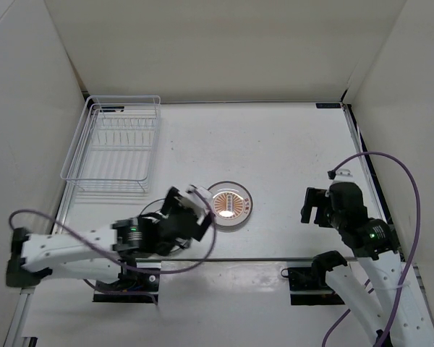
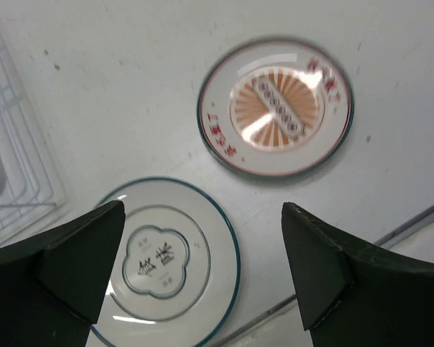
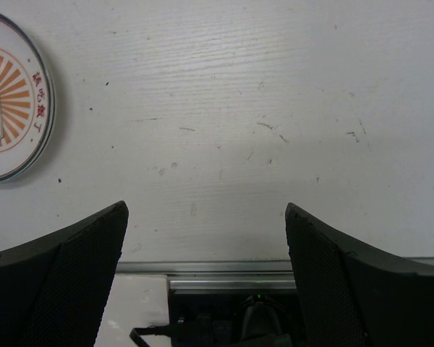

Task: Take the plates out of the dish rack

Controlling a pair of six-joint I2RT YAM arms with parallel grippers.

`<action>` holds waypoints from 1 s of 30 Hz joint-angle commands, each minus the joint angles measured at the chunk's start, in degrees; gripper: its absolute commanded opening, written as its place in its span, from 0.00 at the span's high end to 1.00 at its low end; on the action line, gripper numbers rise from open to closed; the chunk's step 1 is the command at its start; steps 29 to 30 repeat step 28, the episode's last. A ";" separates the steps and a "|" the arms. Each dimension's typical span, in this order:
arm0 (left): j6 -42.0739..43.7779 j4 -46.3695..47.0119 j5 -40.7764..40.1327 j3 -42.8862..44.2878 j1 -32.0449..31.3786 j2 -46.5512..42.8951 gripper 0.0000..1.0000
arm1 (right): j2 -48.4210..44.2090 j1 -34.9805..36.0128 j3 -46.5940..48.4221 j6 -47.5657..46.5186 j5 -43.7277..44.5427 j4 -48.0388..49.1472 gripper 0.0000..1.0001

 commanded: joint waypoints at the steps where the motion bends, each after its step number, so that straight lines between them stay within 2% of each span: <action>1: 10.67 3.86 13.92 -1.58 7.62 -12.89 0.00 | 2.08 -0.09 6.14 -0.80 -4.29 -0.37 0.10; 2: 11.28 1.50 14.01 -0.37 8.79 -17.17 0.00 | 2.69 0.09 7.11 -0.62 -5.01 -0.81 0.10; 5: 17.34 0.16 13.66 1.66 13.19 -19.76 0.00 | 4.63 0.09 11.42 -1.41 -8.96 -2.13 0.10; 9: 22.27 0.61 14.10 2.72 21.53 -16.87 0.00 | 5.25 -0.08 12.48 -1.85 -13.18 -1.78 0.10; 10: 22.88 -0.01 15.58 2.90 27.81 -14.86 0.00 | 5.33 0.00 12.40 -2.03 -13.19 -1.43 0.10; 11: 23.76 -0.02 16.46 2.64 29.96 -12.58 0.00 | 5.33 0.00 12.31 -2.12 -13.01 -1.51 0.10; 12: 23.33 -0.02 17.52 2.29 38.25 -11.60 0.00 | 5.33 0.09 12.40 -2.38 -13.10 -1.60 0.10; 13: 22.54 -0.36 24.40 2.28 41.46 -9.85 0.00 | 5.33 0.00 12.40 -2.38 -13.10 -1.69 0.10; 14: 18.45 -0.37 27.69 2.20 44.54 -9.48 0.00 | 5.42 0.00 12.66 -2.64 -13.01 -2.21 0.10; 15: 17.19 2.33 30.59 0.54 52.32 -10.70 0.00 | 5.42 0.09 12.57 -2.64 -12.75 -2.48 0.10; 16: 15.70 3.84 36.71 -0.43 54.57 -11.58 0.00 | 5.33 0.00 12.57 -2.99 -12.49 -2.66 0.10; 17: 15.07 5.85 37.91 -3.23 56.42 -12.46 0.00 | 5.33 -0.08 12.48 -3.00 -11.09 -2.83 0.10; 18: 15.15 9.44 40.09 -5.52 61.05 -15.69 0.00 | 5.16 0.18 12.48 -3.00 -10.47 -3.10 0.10; 20: 15.68 12.20 42.66 -7.11 63.46 -17.21 0.00 | 5.07 0.00 11.70 -2.99 -9.41 -2.40 0.10; 21: 15.68 11.24 43.80 -6.86 66.34 -17.56 0.00 | 4.98 -0.08 11.43 -3.00 -9.41 -2.39 0.10; 24: 16.99 5.53 46.00 -4.14 69.70 -16.52 0.00 | 5.33 0.00 10.73 -2.64 -8.97 -1.78 0.10; 26: 17.44 4.81 41.12 -4.83 69.80 -17.74 0.00 | 6.47 0.09 10.73 -2.73 -8.71 -1.69 0.10; 27: 17.53 7.17 39.86 -8.58 69.80 -19.57 0.00 | 7.00 0.18 10.81 -2.04 -8.97 -1.69 0.10; 28: 18.14 7.19 38.90 -10.18 69.89 -22.46 0.00 | 7.61 0.09 10.99 -2.64 -8.88 -1.95 0.10; 30: 18.14 7.19 38.90 -10.18 69.89 -22.46 0.00 | 7.61 0.09 10.99 -2.64 -8.88 -1.95 0.10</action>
